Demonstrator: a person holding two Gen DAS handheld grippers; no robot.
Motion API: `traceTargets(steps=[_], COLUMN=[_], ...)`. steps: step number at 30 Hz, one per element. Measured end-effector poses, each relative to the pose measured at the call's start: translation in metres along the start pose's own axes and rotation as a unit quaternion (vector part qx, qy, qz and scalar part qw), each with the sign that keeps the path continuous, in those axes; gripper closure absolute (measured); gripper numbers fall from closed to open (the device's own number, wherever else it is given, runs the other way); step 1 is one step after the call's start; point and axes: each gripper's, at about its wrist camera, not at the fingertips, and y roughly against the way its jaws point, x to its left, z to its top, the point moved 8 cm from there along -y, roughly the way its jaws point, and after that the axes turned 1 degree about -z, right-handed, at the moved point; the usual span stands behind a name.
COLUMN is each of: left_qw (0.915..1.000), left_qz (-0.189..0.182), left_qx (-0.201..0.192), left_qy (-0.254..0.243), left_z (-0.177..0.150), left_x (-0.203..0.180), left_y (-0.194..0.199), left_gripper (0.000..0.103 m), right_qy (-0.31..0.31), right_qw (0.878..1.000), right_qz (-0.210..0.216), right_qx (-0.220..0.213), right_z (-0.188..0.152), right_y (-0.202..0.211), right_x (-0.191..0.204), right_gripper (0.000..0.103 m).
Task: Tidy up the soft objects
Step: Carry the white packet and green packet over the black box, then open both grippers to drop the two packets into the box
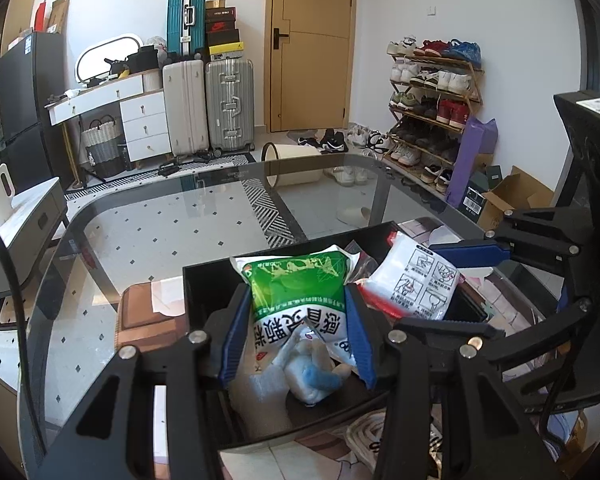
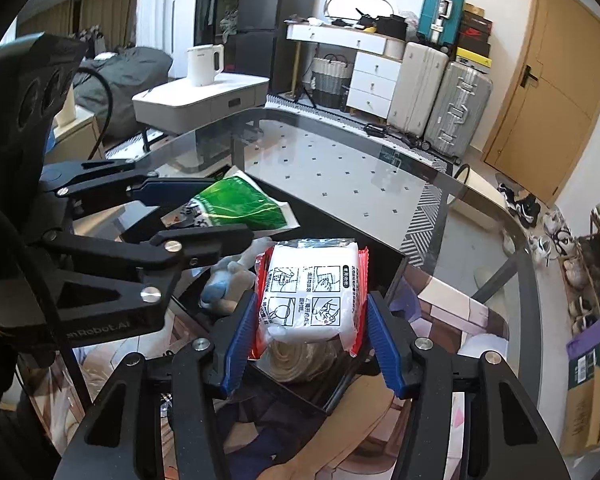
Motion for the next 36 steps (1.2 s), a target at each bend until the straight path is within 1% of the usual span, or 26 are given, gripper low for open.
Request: traceTargets(steps=[9, 13, 16, 18, 22, 24, 25, 26, 27, 28, 29, 30, 33, 34, 35, 36], left_qw=[0.9999, 0.9998, 0.9994, 0.9995, 0.9994, 0.9993, 0.9993, 0.9992, 0.9994, 0.9996, 0.9997, 0.9998, 0.9998, 0.9998, 0.9997, 0.9997], left_qz=[-0.002, 0.001, 0.011, 0.010, 0.009, 0.004, -0.002, -0.007, -0.009, -0.003, 0.005, 0.013, 0.012, 0.012, 0.013, 0.013], left_qx=[0.012, 0.019, 0.031, 0.029, 0.031, 0.035, 0.038, 0.038, 0.034, 0.028, 0.023, 0.018, 0.005, 0.002, -0.002, -0.003], left_qy=[-0.001, -0.004, -0.008, -0.008, -0.011, -0.014, -0.008, -0.004, -0.001, 0.000, 0.000, 0.002, 0.012, 0.015, 0.019, 0.021], left_z=[-0.006, -0.008, -0.012, -0.011, -0.011, -0.012, -0.012, -0.011, -0.010, -0.009, -0.007, -0.006, -0.003, -0.003, -0.003, -0.004], left_x=[-0.003, -0.004, -0.002, -0.001, -0.001, -0.001, -0.001, 0.000, 0.001, 0.003, 0.005, 0.007, 0.010, 0.011, 0.013, 0.014], left_y=[-0.014, -0.020, -0.027, -0.028, -0.030, -0.029, -0.027, -0.024, -0.020, -0.015, -0.010, -0.005, 0.012, 0.016, 0.022, 0.026], left_gripper=[0.058, 0.058, 0.058, 0.058, 0.056, 0.054, 0.051, 0.048, 0.039, 0.030, 0.028, 0.022, 0.010, 0.003, 0.000, 0.000], right_qy=[0.037, 0.042, 0.040, 0.043, 0.052, 0.057, 0.057, 0.057, 0.054, 0.050, 0.047, 0.044, 0.034, 0.028, 0.020, 0.009], right_qw=[0.999, 0.999, 0.998, 0.998, 0.997, 0.998, 0.998, 0.998, 0.998, 0.999, 0.999, 0.999, 0.999, 0.999, 0.999, 0.999], right_qz=[0.005, 0.009, 0.019, 0.024, 0.027, 0.019, 0.014, 0.008, 0.004, 0.003, 0.001, -0.002, -0.022, -0.025, -0.027, -0.029], right_qx=[0.029, 0.034, 0.039, 0.042, 0.043, 0.028, 0.010, -0.005, -0.012, -0.016, -0.019, -0.022, -0.029, -0.031, -0.033, -0.036], right_z=[0.001, 0.001, 0.001, 0.002, 0.002, 0.005, 0.007, 0.009, 0.009, 0.009, 0.008, 0.007, 0.001, -0.001, -0.002, -0.004], right_y=[-0.019, -0.023, -0.026, -0.027, -0.027, -0.023, -0.016, -0.010, -0.005, 0.000, 0.004, 0.009, 0.022, 0.024, 0.027, 0.031], right_x=[-0.001, -0.002, -0.003, -0.002, -0.001, -0.001, -0.002, -0.004, -0.006, -0.008, -0.009, -0.010, -0.013, -0.014, -0.015, -0.016], right_gripper=[0.048, 0.048, 0.048, 0.048, 0.044, 0.034, 0.026, 0.022, 0.020, 0.015, 0.013, 0.012, 0.006, 0.004, 0.003, 0.002])
